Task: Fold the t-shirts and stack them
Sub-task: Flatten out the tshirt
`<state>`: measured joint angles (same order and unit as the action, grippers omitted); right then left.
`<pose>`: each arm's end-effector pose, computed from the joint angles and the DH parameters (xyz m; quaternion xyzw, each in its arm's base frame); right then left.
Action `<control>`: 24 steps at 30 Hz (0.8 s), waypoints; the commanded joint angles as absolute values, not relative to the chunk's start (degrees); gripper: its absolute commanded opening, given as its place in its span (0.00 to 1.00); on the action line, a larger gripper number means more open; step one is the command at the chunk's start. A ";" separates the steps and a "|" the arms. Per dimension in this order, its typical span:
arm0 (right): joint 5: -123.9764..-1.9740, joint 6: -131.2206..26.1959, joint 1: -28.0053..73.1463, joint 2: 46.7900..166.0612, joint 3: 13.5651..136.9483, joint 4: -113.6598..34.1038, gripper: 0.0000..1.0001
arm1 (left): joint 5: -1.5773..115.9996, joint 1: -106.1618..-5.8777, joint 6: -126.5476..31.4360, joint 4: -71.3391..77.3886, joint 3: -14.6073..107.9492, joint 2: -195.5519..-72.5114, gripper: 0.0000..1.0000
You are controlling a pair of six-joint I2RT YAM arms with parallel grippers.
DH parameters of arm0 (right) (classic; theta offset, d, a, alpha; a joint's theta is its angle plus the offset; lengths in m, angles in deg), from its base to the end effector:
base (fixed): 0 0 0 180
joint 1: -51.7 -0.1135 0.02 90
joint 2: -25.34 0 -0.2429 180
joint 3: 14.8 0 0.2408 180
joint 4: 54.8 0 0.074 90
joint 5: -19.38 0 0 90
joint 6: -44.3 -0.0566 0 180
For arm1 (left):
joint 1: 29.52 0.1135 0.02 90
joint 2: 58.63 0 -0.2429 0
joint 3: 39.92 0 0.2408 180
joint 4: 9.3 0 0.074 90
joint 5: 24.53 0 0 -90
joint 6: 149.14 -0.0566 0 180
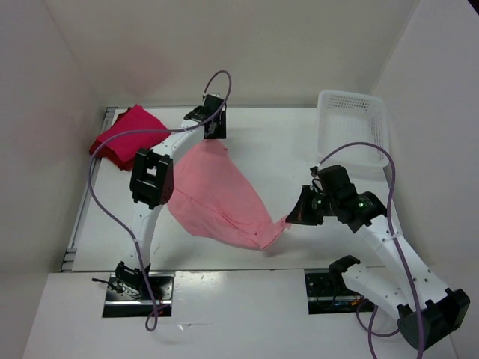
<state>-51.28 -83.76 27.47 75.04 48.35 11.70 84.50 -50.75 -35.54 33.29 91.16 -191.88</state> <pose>0.1507 0.0884 0.2529 0.0597 0.9346 0.2979 0.1850 0.4892 -0.1702 0.1915 -0.0824 0.9089 -0.0036 0.4089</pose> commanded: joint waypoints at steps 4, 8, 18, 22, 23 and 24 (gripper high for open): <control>-49.43 -84.19 27.18 75.79 48.58 6.74 0.01 | 86.65 -51.84 -39.53 35.19 100.26 -198.45 0.62; -49.43 -84.19 27.18 76.41 48.58 6.74 0.01 | 86.65 -52.46 -40.06 35.36 101.58 -200.12 0.41; -49.43 -83.05 27.18 78.96 52.01 5.07 0.01 | 89.38 -52.46 -41.91 33.78 95.44 -199.51 0.14; -48.91 -82.52 27.18 80.01 52.01 3.75 0.01 | 88.85 -52.46 -41.03 35.10 98.24 -195.40 0.00; -48.91 -82.00 27.18 80.80 52.61 2.88 0.01 | 88.85 -52.46 -41.03 35.97 99.64 -193.99 0.00; -48.91 -82.00 27.18 81.33 53.14 2.17 0.01 | 88.85 -51.94 -41.03 37.02 101.14 -190.67 0.00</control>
<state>-49.64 -83.30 27.47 80.15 49.66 6.83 88.00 -52.44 -40.96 35.83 96.23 -199.35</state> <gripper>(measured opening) 0.008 0.007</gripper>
